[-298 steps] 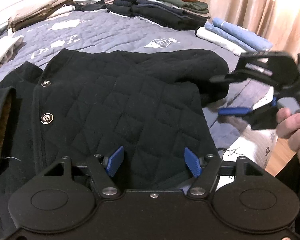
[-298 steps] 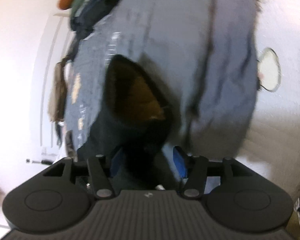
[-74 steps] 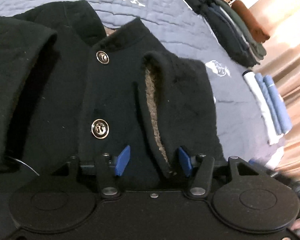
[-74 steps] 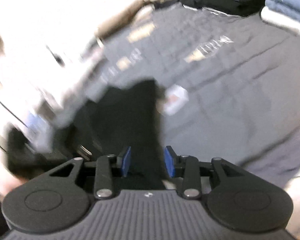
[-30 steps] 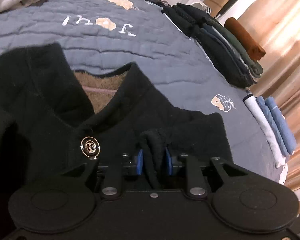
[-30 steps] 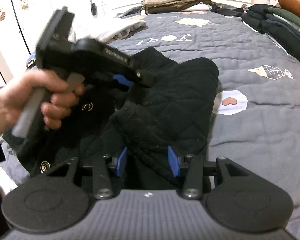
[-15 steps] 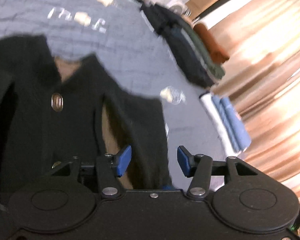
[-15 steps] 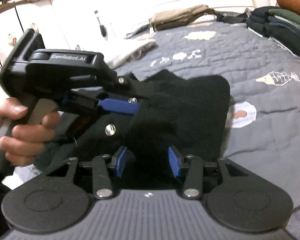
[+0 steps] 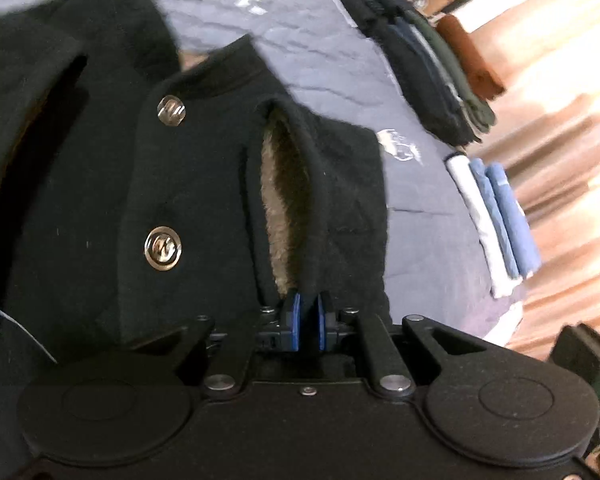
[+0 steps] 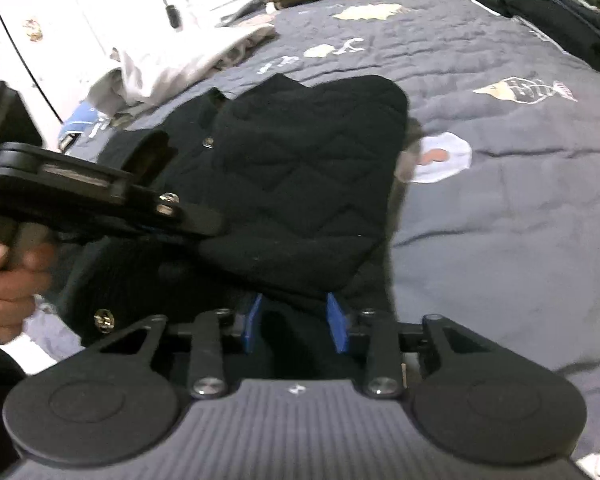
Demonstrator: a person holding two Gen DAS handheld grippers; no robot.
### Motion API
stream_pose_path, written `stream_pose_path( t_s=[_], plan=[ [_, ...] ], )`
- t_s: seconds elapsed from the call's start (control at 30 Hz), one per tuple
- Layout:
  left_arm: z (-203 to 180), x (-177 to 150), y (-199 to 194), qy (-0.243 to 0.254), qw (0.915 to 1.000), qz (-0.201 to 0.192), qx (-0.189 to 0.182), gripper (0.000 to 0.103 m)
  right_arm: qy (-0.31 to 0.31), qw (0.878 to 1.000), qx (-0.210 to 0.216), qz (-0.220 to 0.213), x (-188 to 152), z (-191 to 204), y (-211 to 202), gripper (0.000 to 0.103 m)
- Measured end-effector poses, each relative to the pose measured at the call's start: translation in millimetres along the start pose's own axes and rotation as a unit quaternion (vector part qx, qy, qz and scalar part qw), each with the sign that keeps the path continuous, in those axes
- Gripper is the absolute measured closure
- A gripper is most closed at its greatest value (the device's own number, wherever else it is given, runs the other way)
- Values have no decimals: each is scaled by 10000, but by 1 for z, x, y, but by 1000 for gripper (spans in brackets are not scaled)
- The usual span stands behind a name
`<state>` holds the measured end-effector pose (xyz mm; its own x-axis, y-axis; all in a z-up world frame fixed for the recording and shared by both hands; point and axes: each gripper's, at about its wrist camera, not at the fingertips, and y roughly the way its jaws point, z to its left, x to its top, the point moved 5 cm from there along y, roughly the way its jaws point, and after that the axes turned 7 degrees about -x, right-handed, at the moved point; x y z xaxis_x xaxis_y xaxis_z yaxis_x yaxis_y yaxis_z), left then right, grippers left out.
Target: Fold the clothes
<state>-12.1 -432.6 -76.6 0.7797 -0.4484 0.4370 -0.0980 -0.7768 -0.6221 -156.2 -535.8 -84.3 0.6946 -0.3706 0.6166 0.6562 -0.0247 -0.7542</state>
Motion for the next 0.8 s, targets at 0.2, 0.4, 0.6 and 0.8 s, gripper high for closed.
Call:
stream_pose_path(
  t_s=[0.2, 0.4, 0.6, 0.8],
  plan=[
    [0, -8, 10, 505, 9975, 96, 489, 89, 202, 9997, -45, 88, 2, -11, 3, 88],
    [0, -8, 14, 599, 9963, 39, 607, 66, 351, 9994, -22, 60, 2, -14, -1, 86],
    [0, -8, 17, 694, 9949, -18, 725, 66, 561, 9978, 340, 83, 2, -7, -12, 63],
    [3, -7, 20, 608, 9953, -45, 759, 65, 977, 9921, 730, -279, 15, -10, -33, 53]
  ],
)
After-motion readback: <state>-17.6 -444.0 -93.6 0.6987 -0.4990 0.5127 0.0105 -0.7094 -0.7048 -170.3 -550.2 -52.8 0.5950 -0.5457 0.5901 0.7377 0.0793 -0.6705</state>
